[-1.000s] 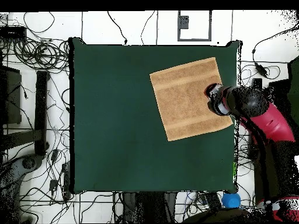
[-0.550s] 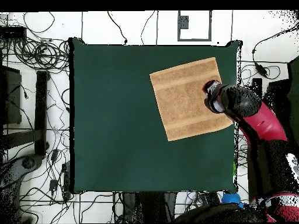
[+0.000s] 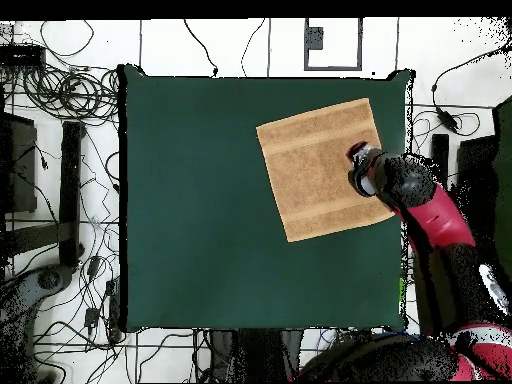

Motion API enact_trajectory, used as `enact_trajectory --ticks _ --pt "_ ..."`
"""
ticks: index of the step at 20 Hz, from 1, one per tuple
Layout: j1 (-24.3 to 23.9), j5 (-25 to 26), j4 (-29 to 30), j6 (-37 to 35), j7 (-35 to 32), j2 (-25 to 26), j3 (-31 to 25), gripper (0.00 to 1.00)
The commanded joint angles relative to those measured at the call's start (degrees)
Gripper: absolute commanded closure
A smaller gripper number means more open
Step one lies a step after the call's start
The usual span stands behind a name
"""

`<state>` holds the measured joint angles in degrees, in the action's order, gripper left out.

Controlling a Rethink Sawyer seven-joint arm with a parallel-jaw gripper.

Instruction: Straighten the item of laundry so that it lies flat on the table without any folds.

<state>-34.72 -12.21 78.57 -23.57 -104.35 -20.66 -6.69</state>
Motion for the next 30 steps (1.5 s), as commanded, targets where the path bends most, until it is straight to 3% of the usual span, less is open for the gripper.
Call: enact_trajectory --ticks 1,13,23,28,30 --pt "2.54 -4.99 8.67 3.36 -14.83 4.43 -6.24 1.0" --pt "-0.29 -14.41 14.39 1.34 -15.32 3.09 -13.64 1.0" --pt "1.93 -18.56 15.54 0.58 -15.76 2.5 -11.84 1.0" --pt "2.87 -22.87 15.42 -6.1 -19.23 2.72 -10.74 1.0" --pt "1.99 -23.45 14.92 -7.22 -17.51 3.89 -11.18 1.0"
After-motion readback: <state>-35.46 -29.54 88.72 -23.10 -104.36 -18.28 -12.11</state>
